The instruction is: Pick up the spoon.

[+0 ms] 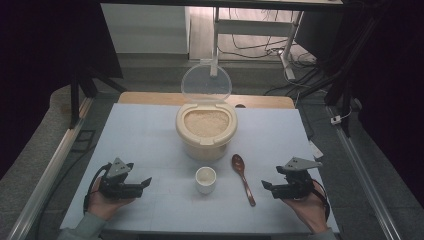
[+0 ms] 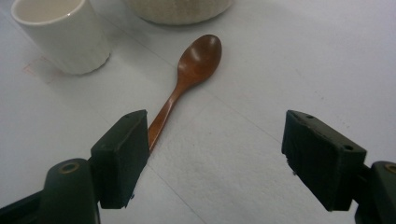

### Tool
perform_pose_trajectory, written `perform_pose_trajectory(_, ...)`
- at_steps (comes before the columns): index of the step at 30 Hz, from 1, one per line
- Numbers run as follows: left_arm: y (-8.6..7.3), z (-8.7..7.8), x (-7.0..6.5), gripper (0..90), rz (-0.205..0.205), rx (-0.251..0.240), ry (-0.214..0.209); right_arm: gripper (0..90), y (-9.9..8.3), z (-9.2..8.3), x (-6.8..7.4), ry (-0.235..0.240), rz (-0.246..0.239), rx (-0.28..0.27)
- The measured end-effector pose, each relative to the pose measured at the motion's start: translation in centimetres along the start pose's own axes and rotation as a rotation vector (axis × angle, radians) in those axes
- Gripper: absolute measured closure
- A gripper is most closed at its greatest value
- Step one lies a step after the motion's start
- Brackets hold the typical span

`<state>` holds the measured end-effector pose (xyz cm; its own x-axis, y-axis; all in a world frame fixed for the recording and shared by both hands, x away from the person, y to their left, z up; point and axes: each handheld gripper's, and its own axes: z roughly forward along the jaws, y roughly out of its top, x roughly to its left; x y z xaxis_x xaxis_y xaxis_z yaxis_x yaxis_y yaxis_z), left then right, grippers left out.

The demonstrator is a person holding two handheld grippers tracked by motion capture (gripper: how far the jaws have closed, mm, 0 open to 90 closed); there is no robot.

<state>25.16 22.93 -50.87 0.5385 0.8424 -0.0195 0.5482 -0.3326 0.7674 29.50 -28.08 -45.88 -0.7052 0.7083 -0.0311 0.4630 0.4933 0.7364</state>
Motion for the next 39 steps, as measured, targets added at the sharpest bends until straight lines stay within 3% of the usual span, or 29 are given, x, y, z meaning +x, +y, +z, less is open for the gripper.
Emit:
perform_pose_trajectory(2,0.0,0.1,0.0,15.9,0.002,0.003,-0.003,25.6,0.3,0.1,0.5,-0.019,-0.007,0.017)
perform_pose_trajectory(9,0.0,0.4,-0.2,15.8,0.012,0.017,-0.009,27.6,1.6,1.1,1.6,-0.001,0.012,0.087)
perform_pose_trajectory(15,-0.1,0.6,-0.3,15.9,0.020,0.027,-0.012,30.2,2.3,2.0,2.4,0.003,0.056,0.170)
perform_pose_trajectory(19,-0.1,0.7,-0.3,15.8,0.022,0.032,-0.008,31.8,2.6,3.0,3.0,0.006,0.055,0.224)
perform_pose_trajectory(20,-0.1,0.7,-0.3,15.8,0.022,0.033,-0.009,31.9,2.7,3.6,3.4,0.010,0.056,0.260)
perform_pose_trajectory(34,-0.3,0.8,-0.1,15.8,0.024,0.037,-0.010,35.2,3.1,6.2,4.8,0.026,0.042,0.340)
perform_pose_trajectory(39,-0.3,0.8,-0.2,15.8,0.027,0.039,-0.008,39.9,2.8,7.1,5.1,0.009,0.041,0.378)
